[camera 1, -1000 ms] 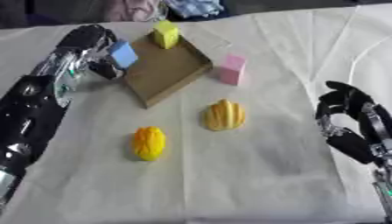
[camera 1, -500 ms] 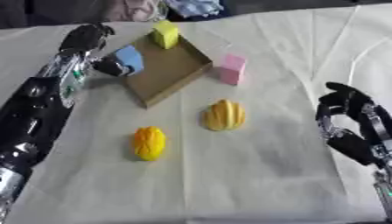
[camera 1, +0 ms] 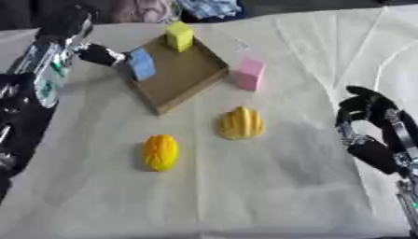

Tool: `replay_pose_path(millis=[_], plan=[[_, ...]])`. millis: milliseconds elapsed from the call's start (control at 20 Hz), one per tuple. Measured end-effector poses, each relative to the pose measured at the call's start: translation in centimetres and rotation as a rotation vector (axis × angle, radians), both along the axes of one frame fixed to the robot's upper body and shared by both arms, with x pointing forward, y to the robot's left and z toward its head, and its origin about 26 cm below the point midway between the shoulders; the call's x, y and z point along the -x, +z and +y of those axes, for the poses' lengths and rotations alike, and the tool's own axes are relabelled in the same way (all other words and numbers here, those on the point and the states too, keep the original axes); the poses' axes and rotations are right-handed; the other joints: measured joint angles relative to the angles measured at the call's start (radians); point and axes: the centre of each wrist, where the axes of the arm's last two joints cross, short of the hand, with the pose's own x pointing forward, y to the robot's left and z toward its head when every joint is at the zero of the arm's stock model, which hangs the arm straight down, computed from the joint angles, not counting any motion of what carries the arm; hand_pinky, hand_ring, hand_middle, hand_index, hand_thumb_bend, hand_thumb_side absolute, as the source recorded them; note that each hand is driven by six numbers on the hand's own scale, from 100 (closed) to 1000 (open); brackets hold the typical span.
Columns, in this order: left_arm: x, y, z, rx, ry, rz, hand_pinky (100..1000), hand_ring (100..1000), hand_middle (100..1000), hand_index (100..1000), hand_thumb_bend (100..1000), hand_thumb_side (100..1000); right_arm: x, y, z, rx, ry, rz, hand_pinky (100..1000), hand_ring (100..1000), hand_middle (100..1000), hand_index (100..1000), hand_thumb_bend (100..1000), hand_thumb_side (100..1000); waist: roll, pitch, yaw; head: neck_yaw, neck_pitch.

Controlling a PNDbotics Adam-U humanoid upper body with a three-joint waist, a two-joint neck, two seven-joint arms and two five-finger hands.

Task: Pick up objects on the table and place them in the box.

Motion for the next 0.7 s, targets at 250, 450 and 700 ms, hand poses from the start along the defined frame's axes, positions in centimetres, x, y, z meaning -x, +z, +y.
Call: replay_pose_path(millis=[250,450,700], plan=[[5.2,1.2,0.5,0.197,-0.135,-0.11,705,622,682,808,643,463,-0.9,1.7,-0.3,0.037,0.006,-0.048,668,711,658,878,100,380,0.0,0.0,0.015,-0.012,-0.004],[8.6,0.1,0.3,0.347,-0.22,-0.135,704,616,678,805,625,465,-2.3,4.5,-0.9,0.119,0.033,-0.107,679,719,676,887,100,353,-0.001,0.0,0.027,-0.026,-0.008],[11.2,-3.5,-0.1,0.527,-0.256,-0.106,689,602,666,798,601,459,-4.4,8.5,-1.8,0.291,0.092,-0.159,702,745,725,910,100,328,-0.012,0.0,0.046,-0.05,-0.008]])
